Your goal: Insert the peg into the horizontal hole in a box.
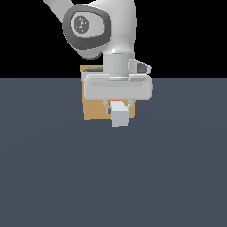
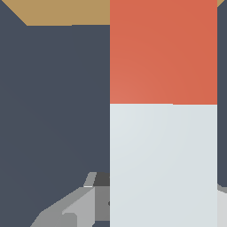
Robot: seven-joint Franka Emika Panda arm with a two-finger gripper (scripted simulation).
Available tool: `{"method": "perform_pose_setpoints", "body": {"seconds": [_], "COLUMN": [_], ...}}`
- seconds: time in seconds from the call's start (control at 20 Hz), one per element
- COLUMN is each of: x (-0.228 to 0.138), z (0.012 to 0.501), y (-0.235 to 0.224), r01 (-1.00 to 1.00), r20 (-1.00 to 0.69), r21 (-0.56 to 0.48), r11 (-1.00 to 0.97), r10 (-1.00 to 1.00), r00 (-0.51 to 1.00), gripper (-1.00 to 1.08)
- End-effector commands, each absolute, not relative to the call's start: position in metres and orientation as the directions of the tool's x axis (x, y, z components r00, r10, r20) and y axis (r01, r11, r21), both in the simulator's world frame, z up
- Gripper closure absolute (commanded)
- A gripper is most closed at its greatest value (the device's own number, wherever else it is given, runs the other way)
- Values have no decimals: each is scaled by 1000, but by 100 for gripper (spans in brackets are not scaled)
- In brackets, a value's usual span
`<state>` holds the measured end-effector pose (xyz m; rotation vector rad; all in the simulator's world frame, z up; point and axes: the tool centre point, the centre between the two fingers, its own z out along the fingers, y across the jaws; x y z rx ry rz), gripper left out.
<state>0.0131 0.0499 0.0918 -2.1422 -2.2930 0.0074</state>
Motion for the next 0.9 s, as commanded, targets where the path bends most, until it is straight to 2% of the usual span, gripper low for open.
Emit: {"method": "perform_pose_setpoints", "body": {"seconds": [0.0, 0.5, 0.85], "x": [13, 7, 7], "z": [95, 96, 97], "y": [65, 149, 170], "r01": [997, 997, 997], "r20": [0, 1, 1], "r21": [-1, 3, 3], "r11": [71, 71, 71], "r10": [997, 998, 998], "r00": [-71, -71, -71], "gripper": [108, 108, 108]}}
